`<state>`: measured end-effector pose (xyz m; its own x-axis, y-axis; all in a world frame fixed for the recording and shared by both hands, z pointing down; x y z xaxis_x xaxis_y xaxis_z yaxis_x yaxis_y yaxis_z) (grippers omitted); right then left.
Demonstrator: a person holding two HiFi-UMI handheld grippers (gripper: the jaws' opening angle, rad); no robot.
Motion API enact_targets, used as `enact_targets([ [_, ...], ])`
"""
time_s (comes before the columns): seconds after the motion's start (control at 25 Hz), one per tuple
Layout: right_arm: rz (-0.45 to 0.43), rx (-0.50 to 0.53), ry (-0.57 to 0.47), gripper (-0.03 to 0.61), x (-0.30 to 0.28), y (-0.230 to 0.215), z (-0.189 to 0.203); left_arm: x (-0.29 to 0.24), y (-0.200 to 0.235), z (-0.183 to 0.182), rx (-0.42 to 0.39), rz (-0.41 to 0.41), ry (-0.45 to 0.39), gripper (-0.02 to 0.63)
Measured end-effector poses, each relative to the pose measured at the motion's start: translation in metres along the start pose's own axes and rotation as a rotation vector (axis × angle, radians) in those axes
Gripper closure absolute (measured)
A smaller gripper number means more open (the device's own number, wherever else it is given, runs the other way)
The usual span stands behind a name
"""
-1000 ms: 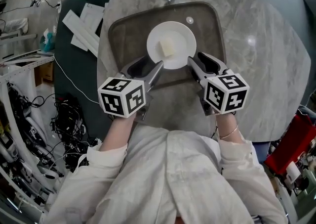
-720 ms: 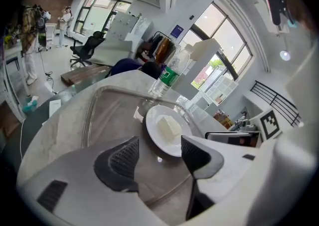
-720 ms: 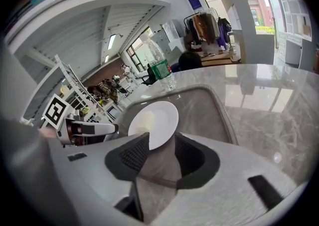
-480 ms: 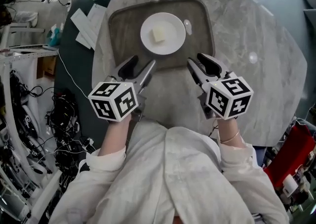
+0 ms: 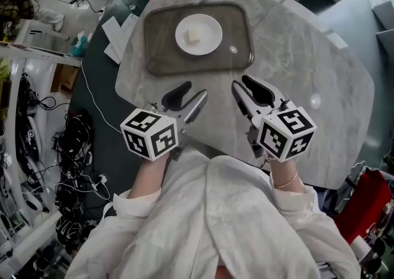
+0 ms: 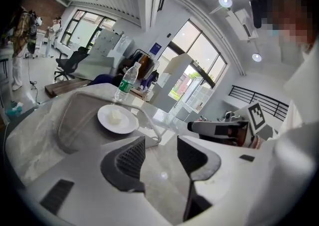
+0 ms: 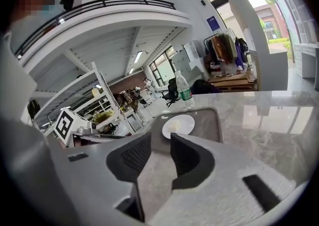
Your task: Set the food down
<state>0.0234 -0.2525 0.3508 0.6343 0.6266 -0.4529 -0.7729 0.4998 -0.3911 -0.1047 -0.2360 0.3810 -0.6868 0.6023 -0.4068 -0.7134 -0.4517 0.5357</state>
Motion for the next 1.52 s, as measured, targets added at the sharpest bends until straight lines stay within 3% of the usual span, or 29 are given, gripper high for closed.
enact_targets([
  [0.4,-0.054,0.021,-0.098,0.529,0.067,0.031,0.022,0.025,-0.077,0.038,-0.094,0.04,-0.028,0.426],
  [0.68,-0.075,0.043,-0.092,0.568,0.09,0.04,0.035,0.039,-0.106,0.051,-0.09,0.072,-0.084,0.556],
  [0.88,-0.096,0.043,-0.082,0.575,0.103,0.038,0.043,0.036,-0.123,0.058,-0.105,0.095,-0.067,0.574],
  [1.52,-0.097,0.057,-0.064,0.575,0.085,0.069,0.035,0.052,-0.103,0.038,-0.143,0.12,-0.008,0.584],
])
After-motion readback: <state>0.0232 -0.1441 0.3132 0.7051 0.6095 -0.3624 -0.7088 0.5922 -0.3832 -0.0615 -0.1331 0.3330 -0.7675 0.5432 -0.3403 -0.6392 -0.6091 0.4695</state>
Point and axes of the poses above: the fingertips, and each gripper's own axes: x backward along the fingers, y to its left, z out of its underside, the point moved 3 cm from there along x, backward along the fingers, and after that the axes turned 1 degree about -y, right-handed, at the moved point
